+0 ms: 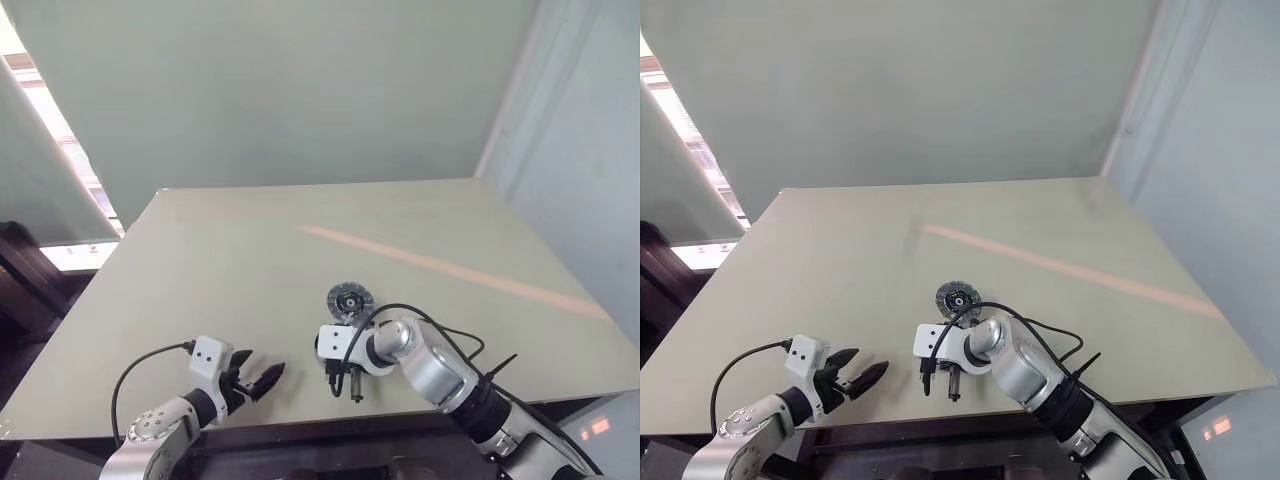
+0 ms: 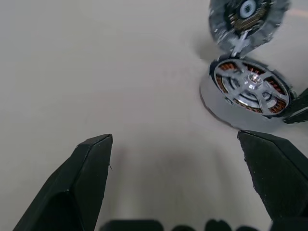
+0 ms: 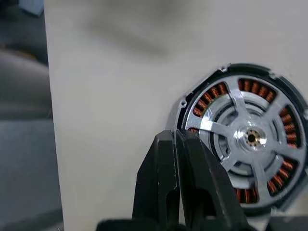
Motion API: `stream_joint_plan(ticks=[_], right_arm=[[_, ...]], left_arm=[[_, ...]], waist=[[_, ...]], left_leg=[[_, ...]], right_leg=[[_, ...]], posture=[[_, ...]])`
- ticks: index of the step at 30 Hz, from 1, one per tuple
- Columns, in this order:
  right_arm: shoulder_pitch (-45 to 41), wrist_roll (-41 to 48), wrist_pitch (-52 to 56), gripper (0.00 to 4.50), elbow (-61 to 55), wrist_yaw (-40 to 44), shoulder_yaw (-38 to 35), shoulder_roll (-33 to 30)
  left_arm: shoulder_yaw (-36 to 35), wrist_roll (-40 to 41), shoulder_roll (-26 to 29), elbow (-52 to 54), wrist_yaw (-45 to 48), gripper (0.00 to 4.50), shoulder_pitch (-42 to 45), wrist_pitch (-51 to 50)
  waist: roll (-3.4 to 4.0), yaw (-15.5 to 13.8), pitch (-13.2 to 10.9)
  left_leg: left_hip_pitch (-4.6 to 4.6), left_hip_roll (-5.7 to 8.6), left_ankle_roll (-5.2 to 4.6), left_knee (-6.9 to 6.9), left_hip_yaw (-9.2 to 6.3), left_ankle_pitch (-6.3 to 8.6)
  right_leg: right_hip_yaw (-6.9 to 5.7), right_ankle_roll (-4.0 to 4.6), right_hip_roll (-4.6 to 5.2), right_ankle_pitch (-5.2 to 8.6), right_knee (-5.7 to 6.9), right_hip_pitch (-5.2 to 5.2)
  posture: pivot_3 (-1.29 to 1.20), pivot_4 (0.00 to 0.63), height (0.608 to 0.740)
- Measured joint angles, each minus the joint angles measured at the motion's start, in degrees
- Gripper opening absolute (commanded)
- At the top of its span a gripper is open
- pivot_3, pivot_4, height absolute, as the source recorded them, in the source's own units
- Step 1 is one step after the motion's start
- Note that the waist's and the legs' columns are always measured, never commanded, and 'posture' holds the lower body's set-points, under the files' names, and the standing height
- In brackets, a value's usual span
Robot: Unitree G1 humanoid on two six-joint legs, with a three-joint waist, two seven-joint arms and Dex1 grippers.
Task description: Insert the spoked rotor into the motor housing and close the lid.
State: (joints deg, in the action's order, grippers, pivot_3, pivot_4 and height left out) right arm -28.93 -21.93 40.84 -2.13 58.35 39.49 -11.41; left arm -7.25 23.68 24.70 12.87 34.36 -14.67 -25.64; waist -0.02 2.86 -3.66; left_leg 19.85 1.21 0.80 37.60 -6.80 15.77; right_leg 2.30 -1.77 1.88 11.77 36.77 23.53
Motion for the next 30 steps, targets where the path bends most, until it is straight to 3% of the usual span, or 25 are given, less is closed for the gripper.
stream_joint_plan(ticks=[6, 26, 30], right_arm=[[0.32, 0.60, 1.85, 0.03, 0.14, -4.36, 0.66, 3.67], [0.11, 4.44, 2.63, 0.03, 1.80, -9.67, 1.61, 5.46], [-0.39, 4.99, 1.74, 1.04, 1.92, -10.59, 1.64, 5.45]], left_arm=[[0.13, -0.05, -0.26, 0.43, -0.14, 4.50, -0.40, -0.09], [0.50, -0.17, -0.25, 1.15, -0.75, 4.50, -0.50, -0.78], [0.93, -0.24, -0.25, 1.34, -1.05, 4.50, -0.50, -0.96]], waist=[[0.00, 0.02, 0.00], [0.00, 0.02, 0.00], [0.00, 0.01, 0.00]], left_leg=[[-0.02, -0.03, 0.01, 0.01, 0.01, 0.00], [-0.01, -0.02, 0.01, 0.00, 0.00, 0.01], [-0.01, -0.02, 0.01, 0.01, 0.00, 0.00]], right_leg=[[-0.02, 0.01, -0.01, 0.01, 0.02, 0.00], [-0.02, 0.00, 0.00, 0.00, 0.00, 0.00], [-0.02, 0.00, 0.00, 0.00, 0.00, 0.00]], posture=[[0.00, 0.000, 0.740], [0.00, 0.000, 0.740], [0.00, 0.000, 0.740]])
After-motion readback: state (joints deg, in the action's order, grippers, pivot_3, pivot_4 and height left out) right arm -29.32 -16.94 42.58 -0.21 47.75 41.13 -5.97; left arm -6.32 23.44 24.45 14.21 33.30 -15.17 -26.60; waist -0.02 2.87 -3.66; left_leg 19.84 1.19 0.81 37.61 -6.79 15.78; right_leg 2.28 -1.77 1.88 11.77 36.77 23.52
